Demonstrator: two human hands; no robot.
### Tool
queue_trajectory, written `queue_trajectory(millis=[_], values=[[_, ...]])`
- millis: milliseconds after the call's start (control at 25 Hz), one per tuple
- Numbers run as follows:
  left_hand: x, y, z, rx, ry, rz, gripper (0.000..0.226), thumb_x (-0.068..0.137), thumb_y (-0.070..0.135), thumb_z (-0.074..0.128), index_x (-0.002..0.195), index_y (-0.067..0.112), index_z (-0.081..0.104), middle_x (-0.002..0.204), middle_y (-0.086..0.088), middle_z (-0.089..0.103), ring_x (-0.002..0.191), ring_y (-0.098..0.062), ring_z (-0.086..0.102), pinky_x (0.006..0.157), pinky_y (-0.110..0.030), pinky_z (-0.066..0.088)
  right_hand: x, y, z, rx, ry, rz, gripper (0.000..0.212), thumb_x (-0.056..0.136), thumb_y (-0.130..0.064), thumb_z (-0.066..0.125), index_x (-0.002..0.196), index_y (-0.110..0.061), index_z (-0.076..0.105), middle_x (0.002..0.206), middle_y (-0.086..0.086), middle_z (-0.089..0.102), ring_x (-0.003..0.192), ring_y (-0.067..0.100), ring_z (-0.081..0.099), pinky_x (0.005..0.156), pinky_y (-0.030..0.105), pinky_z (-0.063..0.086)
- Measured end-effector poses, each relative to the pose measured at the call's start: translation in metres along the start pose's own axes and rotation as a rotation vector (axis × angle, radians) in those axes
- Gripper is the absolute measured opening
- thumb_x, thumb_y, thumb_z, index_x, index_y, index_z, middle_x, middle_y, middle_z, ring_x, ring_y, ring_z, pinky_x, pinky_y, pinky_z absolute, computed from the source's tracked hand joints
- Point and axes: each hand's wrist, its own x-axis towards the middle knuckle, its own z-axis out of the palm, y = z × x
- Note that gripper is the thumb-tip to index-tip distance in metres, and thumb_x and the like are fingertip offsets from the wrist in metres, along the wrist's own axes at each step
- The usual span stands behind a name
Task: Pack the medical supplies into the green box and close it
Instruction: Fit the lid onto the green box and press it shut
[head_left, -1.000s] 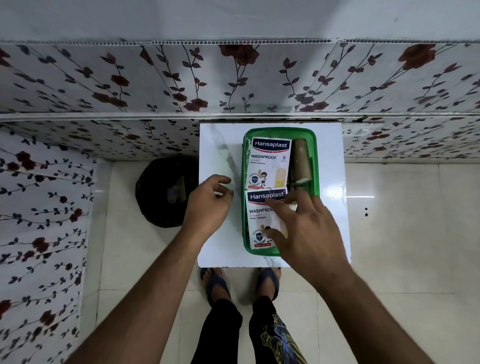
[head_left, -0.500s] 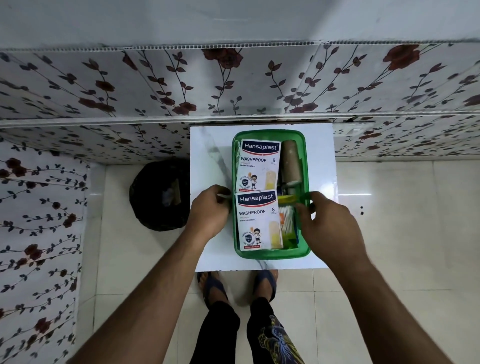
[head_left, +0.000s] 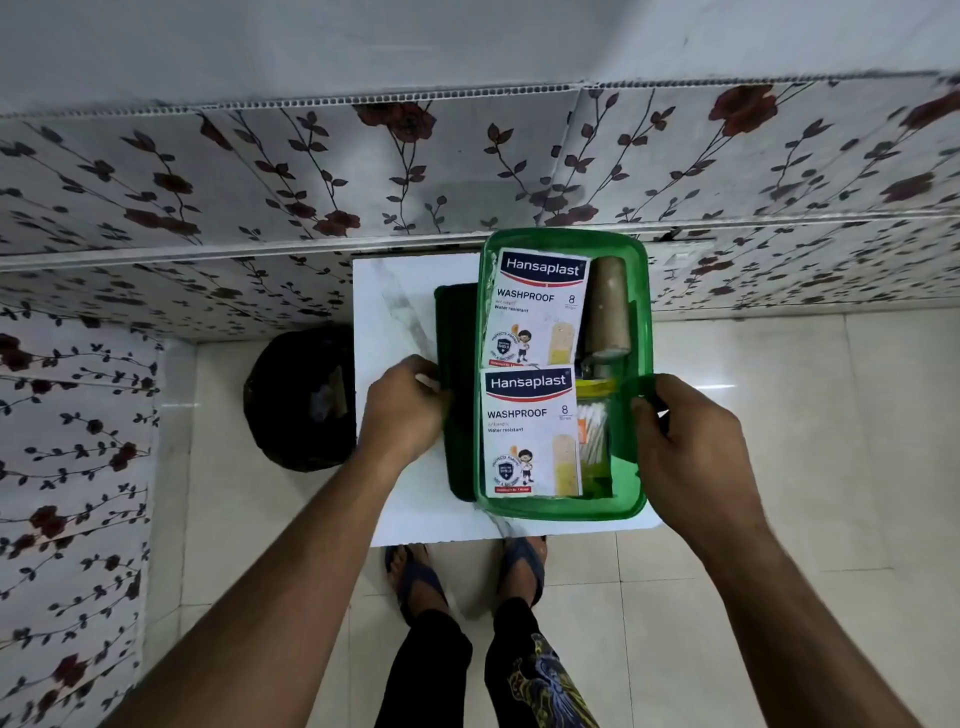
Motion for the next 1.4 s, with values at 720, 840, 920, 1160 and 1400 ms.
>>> queue_trajectory(millis=[720,840,920,1160,1400], values=[[-0.090,0.090,0.038,0.614,0.266,0.334,0.073,0.080,0.039,0.067,0.139,0.003,0.042,0.119,-0.015,0.045,0.050,-0.017,0.056,0.043,-0.022,0.043,-0.012,0.018,0.040,0.505,-0.119,0.273,0.029,0.100,-0.029,0.042,0.103,-0.023,0.070,0.090,-0.002,0.073,0.065,0.015,0.067,0.060,0.031,0.054],[-0.088,0.087,0.053,0.549,0.296,0.390,0.064,0.083,0.038,0.065,0.135,0.004,0.048,0.119,-0.015,0.046,0.052,-0.014,0.049,0.045,-0.021,0.044,-0.013,0.025,0.034,0.527,-0.101,0.292,0.027,0.100,-0.022,0.043,0.103,-0.023,0.070,0.090,-0.002,0.073,0.068,0.015,0.068,0.061,0.031,0.052],[-0.084,0.078,0.038,0.412,0.344,0.464,0.053,0.088,0.040,0.059,0.132,0.011,0.051,0.121,-0.012,0.045,0.064,-0.014,0.051,0.053,-0.022,0.045,-0.009,0.023,0.035,0.544,-0.083,0.299,0.024,0.098,-0.020,0.047,0.106,-0.021,0.070,0.093,-0.003,0.073,0.074,0.014,0.069,0.067,0.034,0.054],[-0.044,0.013,-0.011,-0.006,0.149,0.065,0.069,0.094,0.050,0.047,0.153,0.028,0.019,0.156,-0.006,0.030,0.137,-0.025,0.039,0.103,-0.039,0.037,0.001,-0.009,0.045,0.598,-0.261,0.232,0.045,0.088,-0.044,0.063,0.129,-0.027,0.054,0.116,-0.017,0.061,0.104,0.003,0.061,0.074,0.016,0.048],[-0.058,0.020,0.008,-0.255,-0.036,0.113,0.053,0.097,0.039,0.048,0.145,0.032,0.026,0.126,0.013,0.055,0.100,-0.005,0.060,0.065,-0.006,0.044,0.007,-0.009,0.048,0.648,-0.219,0.290,0.033,0.096,-0.032,0.055,0.128,-0.025,0.059,0.121,-0.009,0.066,0.099,0.009,0.067,0.083,0.033,0.057]])
